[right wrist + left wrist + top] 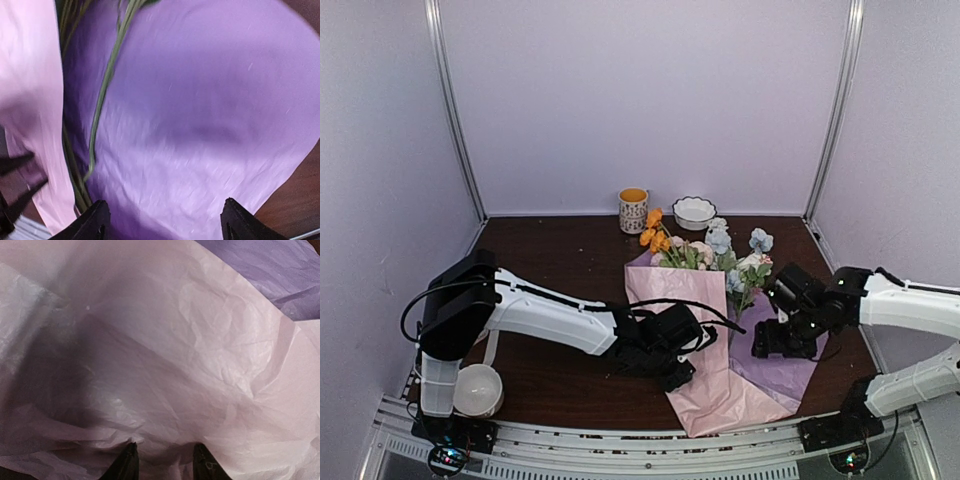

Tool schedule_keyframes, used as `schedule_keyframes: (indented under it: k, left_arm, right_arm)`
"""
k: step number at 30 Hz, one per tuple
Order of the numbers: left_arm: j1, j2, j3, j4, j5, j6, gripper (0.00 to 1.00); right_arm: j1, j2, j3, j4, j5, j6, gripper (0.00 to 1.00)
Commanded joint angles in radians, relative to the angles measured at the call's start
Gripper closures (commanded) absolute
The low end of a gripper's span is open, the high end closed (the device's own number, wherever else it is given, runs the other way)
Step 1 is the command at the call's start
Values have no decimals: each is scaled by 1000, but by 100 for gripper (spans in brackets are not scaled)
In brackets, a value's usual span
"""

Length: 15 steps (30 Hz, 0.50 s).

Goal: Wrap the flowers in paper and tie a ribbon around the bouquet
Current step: Pick up the two-thirds-folded wrapping paper from the center of the board.

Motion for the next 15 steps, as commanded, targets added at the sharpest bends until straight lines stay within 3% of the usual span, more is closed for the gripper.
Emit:
schedule_keyframes:
  k: [1, 6, 10, 15]
  left_arm:
    - [20, 34, -39, -94, 5, -14, 59]
    - [20, 29, -43, -90, 2, -17, 59]
    - [20, 28, -48, -85, 2, -22, 59]
    - [21, 29, -44, -86, 5, -19, 59]
  right_arm:
    - [209, -112, -130, -44, -173, 357, 23]
    - [307, -236, -154, -146, -205, 611, 24]
    - [338, -322, -197, -120, -238, 785, 26]
    - [431, -294, -206, -78, -245, 921, 24]
